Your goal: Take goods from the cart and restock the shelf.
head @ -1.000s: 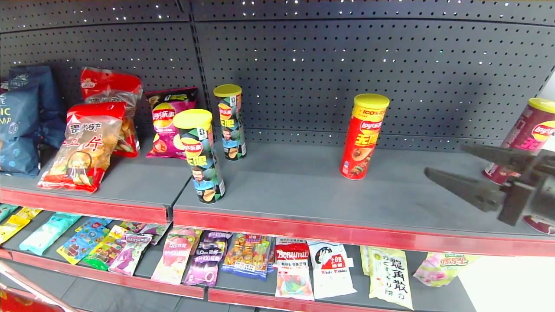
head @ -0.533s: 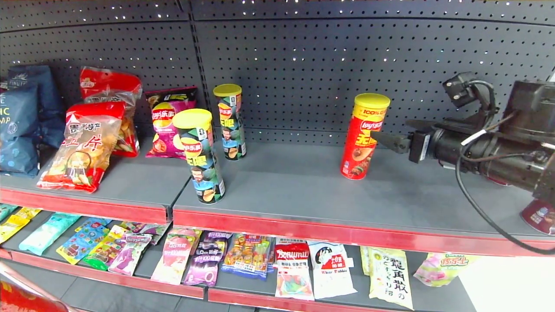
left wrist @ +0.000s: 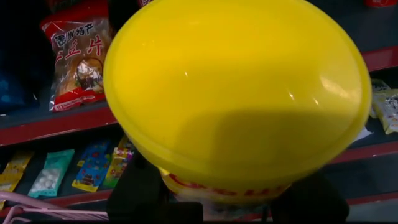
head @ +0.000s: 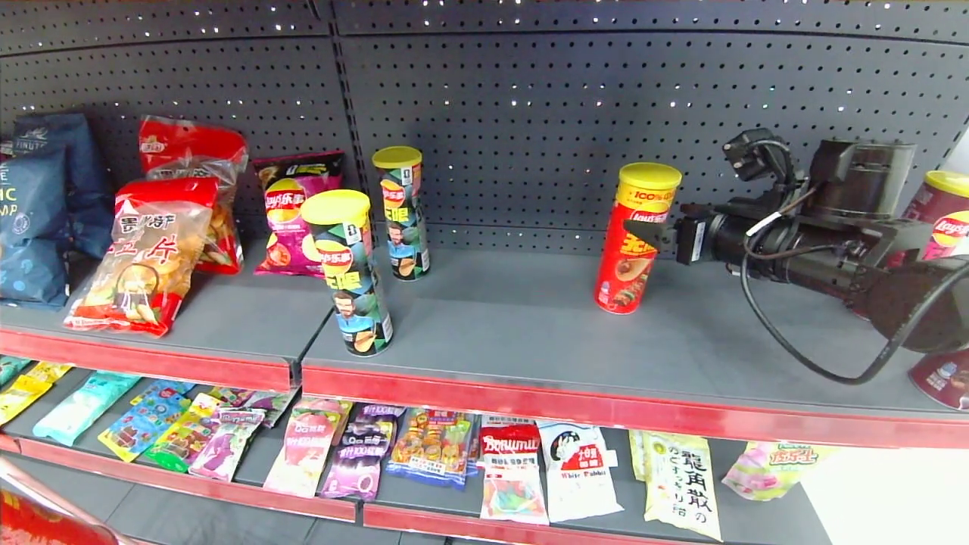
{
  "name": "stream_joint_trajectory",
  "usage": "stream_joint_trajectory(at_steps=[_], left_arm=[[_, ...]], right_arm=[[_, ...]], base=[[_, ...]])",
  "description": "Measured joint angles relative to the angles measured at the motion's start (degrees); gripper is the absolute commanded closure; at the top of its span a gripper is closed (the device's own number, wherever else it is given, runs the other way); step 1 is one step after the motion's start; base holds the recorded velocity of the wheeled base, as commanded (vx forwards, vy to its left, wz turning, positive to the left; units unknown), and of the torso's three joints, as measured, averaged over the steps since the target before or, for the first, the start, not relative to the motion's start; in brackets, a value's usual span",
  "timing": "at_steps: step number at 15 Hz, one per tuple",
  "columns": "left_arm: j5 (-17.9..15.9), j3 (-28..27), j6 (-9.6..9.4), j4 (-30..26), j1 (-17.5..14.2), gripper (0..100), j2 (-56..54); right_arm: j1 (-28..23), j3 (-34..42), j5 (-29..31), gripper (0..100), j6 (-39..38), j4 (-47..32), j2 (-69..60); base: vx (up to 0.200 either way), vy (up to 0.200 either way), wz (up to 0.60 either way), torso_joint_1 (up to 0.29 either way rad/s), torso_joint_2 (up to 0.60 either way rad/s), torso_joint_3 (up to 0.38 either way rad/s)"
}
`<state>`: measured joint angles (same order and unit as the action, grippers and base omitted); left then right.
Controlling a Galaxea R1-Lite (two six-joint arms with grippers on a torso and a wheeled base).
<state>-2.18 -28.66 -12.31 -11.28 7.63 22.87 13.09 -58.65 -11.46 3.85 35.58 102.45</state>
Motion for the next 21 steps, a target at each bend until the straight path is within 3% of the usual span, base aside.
stream_joint_trajectory(at_steps=[14,15,19,21], left_arm=[[0.18,0.17,0.00,-0.07,0.02,100,-0.29],[0.18,0.17,0.00,-0.07,0.00,100,-0.29],[0.18,0.20,0.00,-0.07,0.00,100,-0.33],[0.27,0.17,0.02,-0.07,0.02,100,-0.41]], right_arm=[[0.66,-11.36,0.00,0,0.00,-0.01,10.20],[0.66,-11.56,0.02,100,0.00,-0.04,10.56],[1.07,-11.69,0.13,100,0.02,0.07,11.17],[1.73,-11.34,3.21,100,-0.29,0.13,10.84]], base=[[0.000,0.000,0.00,0.000,0.00,0.000],[0.000,0.000,0.00,0.000,0.00,0.000],[0.000,0.000,0.00,0.000,0.00,0.000],[0.000,0.000,0.00,0.000,0.00,0.000]])
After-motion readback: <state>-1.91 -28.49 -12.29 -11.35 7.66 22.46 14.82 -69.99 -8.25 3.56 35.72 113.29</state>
